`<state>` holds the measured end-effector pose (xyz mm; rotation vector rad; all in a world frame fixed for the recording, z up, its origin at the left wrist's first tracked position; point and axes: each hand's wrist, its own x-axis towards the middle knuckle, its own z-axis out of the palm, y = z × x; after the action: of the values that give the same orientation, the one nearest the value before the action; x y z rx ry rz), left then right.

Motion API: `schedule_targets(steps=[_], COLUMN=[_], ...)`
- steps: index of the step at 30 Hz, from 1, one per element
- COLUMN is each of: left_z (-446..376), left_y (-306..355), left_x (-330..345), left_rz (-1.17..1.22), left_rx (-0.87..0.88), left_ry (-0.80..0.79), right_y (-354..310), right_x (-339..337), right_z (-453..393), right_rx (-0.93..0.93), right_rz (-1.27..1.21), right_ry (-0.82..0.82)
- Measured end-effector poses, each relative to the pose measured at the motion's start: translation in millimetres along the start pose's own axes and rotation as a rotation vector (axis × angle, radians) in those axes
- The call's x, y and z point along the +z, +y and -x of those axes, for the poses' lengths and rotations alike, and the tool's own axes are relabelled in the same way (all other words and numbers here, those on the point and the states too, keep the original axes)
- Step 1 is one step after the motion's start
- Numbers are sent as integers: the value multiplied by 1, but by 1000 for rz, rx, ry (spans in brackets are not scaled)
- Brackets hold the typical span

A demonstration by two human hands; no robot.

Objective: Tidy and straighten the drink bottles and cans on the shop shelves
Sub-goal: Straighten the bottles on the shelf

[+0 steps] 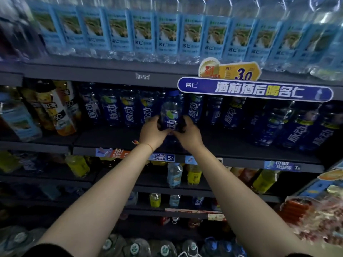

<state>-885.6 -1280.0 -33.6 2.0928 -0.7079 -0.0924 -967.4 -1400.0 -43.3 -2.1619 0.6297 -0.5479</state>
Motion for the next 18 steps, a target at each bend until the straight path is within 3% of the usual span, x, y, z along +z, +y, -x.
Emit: schedule_targets(steps=[5,12,18], left_z=[-4,-7,16], left_y=[-19,-30,-25], left_x=[5,5,-2], left_rz=[258,333,401], left_rx=[-128,-129,-126], left_ry=[-113,-308,-137], right_y=[-7,-9,-23], right_x=[29,35,17], right_z=[-19,-18,16], right_rx=[152,193,173], right_rz=[-65,-29,-134], right_ry=[101,-12,22])
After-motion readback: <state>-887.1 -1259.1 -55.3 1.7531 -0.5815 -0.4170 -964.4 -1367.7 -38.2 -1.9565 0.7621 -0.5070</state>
